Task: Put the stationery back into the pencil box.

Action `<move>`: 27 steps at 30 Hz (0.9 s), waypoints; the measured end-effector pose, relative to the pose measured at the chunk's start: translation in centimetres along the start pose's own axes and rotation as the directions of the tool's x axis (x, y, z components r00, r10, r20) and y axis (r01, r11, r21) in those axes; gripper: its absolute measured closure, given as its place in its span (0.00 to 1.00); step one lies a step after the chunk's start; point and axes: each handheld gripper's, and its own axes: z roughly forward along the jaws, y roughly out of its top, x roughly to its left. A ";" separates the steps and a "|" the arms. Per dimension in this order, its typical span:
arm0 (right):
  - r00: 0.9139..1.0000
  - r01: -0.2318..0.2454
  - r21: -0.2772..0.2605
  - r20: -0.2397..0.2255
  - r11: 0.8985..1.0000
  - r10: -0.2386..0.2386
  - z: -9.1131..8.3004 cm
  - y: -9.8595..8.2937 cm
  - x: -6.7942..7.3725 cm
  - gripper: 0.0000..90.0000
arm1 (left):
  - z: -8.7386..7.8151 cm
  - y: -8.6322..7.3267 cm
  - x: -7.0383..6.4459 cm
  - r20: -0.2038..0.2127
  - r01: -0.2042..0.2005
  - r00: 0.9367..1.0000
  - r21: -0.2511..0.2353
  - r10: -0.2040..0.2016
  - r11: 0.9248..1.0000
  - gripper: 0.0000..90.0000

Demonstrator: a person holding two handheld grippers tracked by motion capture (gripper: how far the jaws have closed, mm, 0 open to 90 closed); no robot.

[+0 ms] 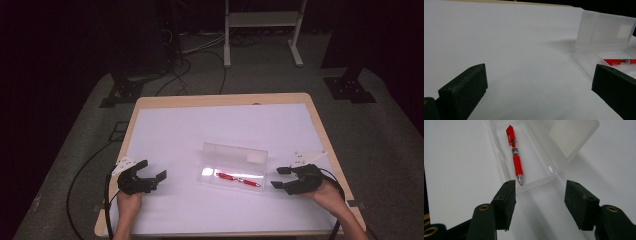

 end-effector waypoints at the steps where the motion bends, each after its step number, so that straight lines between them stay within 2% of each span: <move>1: 1.000 -0.001 -0.001 0.000 1.000 0.001 0.0 -0.1 0.0 0.46 | 0.0 0.0 0.0 0.000 -0.001 1.000 0.001 0.001 1.000 0.00; 27: 0.998 -0.058 0.010 0.024 0.998 0.058 -1.0 -2.8 -0.3 0.45 | 0.0 0.0 0.0 0.001 -0.004 1.000 0.003 0.004 1.000 0.00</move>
